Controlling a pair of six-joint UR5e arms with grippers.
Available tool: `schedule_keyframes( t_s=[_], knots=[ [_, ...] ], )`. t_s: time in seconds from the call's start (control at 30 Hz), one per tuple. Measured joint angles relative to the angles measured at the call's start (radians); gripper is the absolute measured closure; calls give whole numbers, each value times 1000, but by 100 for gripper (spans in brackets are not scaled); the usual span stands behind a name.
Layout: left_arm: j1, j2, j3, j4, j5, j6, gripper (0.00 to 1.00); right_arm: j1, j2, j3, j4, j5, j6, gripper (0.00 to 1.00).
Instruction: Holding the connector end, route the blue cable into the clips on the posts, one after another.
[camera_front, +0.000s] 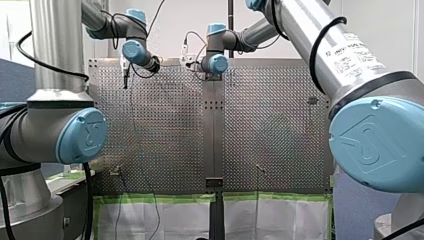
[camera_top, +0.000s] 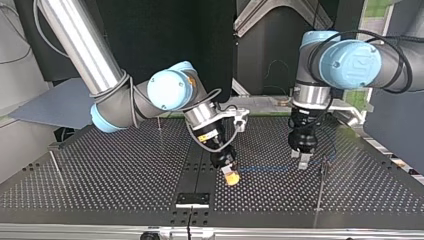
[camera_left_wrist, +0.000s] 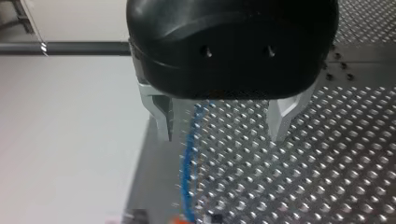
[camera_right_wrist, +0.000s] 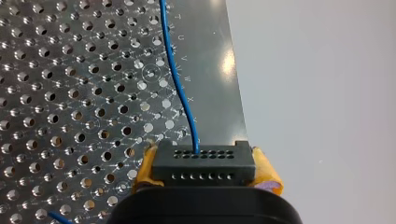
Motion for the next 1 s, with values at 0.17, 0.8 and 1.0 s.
schedule_keyframes(
  t_s=[0.17,0.8,1.0],
  knots=[
    [-11,-18,23,24,-37,-4,0,1,0,0,-1,0,1,100],
    [-27,-52,66,19,-103,-19,0,-3,0,0,-1,0,3,100],
    [-29,-52,66,22,-101,-18,12,-3,0,0,0,0,3,100]
  ],
)
